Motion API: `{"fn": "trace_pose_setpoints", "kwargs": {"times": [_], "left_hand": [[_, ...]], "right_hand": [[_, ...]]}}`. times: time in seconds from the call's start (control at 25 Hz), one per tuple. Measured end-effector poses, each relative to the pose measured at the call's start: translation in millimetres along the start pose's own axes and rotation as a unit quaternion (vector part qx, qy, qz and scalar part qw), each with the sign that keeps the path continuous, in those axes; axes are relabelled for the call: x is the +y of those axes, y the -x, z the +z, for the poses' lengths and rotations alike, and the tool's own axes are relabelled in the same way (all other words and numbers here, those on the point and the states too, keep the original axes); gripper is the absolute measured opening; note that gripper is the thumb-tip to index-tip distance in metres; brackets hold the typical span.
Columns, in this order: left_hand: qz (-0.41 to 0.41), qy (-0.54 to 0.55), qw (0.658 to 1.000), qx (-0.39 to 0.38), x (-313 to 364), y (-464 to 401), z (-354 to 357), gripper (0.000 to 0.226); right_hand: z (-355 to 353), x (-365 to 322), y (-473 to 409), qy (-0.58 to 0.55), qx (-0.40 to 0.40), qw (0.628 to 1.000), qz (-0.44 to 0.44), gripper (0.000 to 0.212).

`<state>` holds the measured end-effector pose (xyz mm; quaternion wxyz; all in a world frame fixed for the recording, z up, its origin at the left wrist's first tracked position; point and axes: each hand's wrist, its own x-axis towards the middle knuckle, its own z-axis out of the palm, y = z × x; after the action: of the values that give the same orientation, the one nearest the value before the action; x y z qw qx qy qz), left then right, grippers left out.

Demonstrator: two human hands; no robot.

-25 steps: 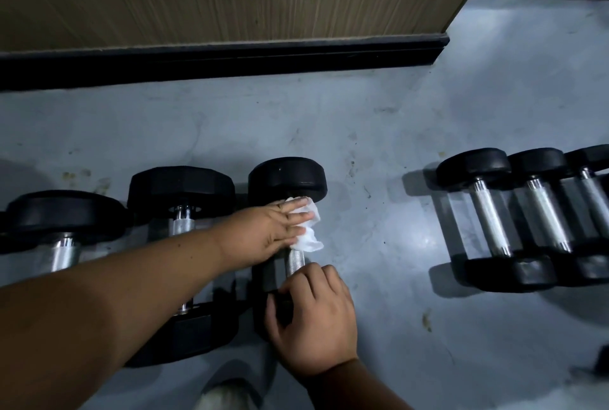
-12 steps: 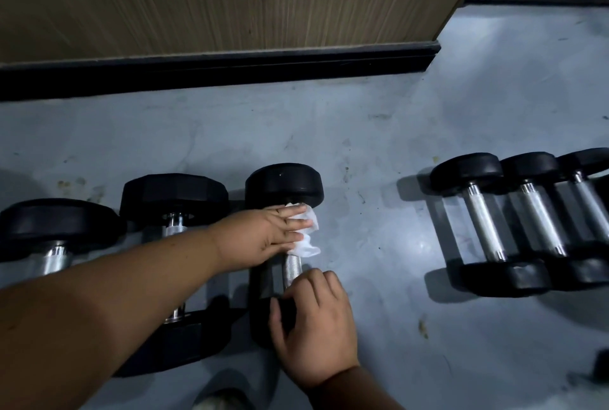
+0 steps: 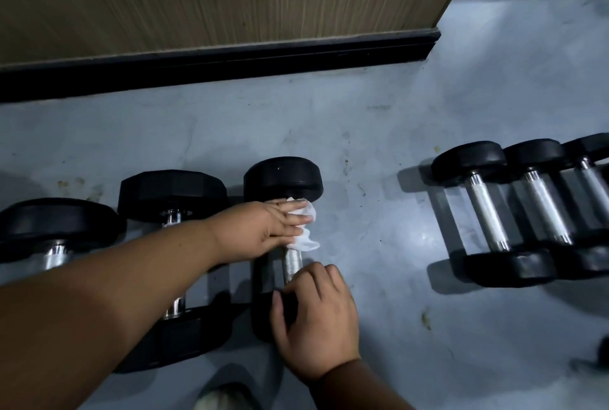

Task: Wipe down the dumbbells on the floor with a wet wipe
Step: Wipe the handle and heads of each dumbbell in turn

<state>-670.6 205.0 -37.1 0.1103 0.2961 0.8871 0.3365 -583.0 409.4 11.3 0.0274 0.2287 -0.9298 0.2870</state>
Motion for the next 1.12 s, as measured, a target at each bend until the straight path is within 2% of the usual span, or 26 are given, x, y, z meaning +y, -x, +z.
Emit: {"fn": "trace_pose_setpoints", "kwargs": {"times": [0.16,0.28,0.36,0.44,0.6,0.72,0.8,0.88,1.04,1.12], "left_hand": [[-0.022,0.002,0.999,0.038,21.2,11.0,27.8,0.041],[-0.004,0.053,0.998,-0.03,35.4,19.2,40.0,0.045],[0.018,0.016,0.997,-0.073,26.4,15.5,28.7,0.047],[0.005,-0.01,0.998,-0.058,14.7,7.8,14.6,0.048],[-0.043,0.017,0.999,0.01,7.1,-1.6,1.5,0.064],[-0.039,0.026,0.998,0.04,24.3,11.5,23.4,0.052],[-0.04,0.071,0.996,0.022,36.3,21.8,31.3,0.039],[-0.046,0.1,0.994,-0.007,41.3,24.8,31.6,0.038],[0.011,0.02,0.999,-0.033,27.5,18.6,29.0,0.031],[-0.009,0.012,1.0,-0.006,15.5,10.0,18.9,0.049]], "right_hand": [[-0.8,0.9,2.5,-0.015,0.004,1.0,0.006,0.02],[-0.3,5.3,2.5,-0.033,0.012,0.999,0.01,0.017],[-0.4,6.2,2.4,-0.04,0.017,0.999,0.007,0.018],[-1.2,6.1,1.8,-0.039,0.019,0.999,0.001,0.018],[-3.1,6.2,1.3,-0.033,0.02,0.999,-0.005,0.021],[-2.7,8.7,2.6,-0.049,0.019,0.999,0.001,0.02],[-2.8,10.1,2.4,-0.057,0.017,0.998,0.0,0.018],[-3.7,11.8,2.2,-0.062,0.016,0.998,0.001,0.017],[-5.1,15.7,2.2,-0.072,0.016,0.997,0.0,0.018],[-5.6,16.6,1.8,-0.068,0.011,0.998,-0.007,0.02]]}}
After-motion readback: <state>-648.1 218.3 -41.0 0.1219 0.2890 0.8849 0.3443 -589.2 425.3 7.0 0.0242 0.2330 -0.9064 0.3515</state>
